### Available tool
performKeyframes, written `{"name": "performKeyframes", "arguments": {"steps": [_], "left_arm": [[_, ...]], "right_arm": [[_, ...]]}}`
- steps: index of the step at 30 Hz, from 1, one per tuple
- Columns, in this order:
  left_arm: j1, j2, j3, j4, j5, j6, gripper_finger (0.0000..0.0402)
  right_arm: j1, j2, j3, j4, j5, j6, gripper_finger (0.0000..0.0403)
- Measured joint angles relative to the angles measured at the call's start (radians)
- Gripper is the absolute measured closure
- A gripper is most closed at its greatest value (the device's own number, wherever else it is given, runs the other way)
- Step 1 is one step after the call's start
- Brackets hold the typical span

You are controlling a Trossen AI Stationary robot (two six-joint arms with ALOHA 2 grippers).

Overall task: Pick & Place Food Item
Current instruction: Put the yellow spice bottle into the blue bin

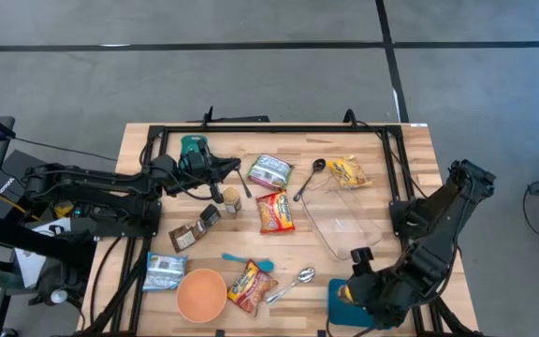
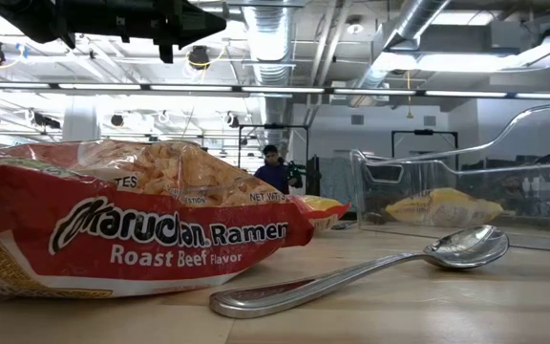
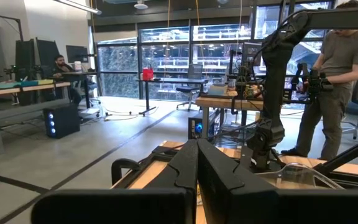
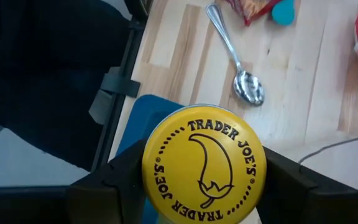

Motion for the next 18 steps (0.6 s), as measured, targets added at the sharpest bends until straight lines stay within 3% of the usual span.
{"name": "performKeyframes", "arguments": {"steps": [18], "left_arm": [[0.000, 0.000, 0.000, 0.000, 0.000, 0.000, 0.0402]], "right_arm": [[0.110, 0.159, -0.001, -0.047, 0.025, 0.203, 0.0182]]}}
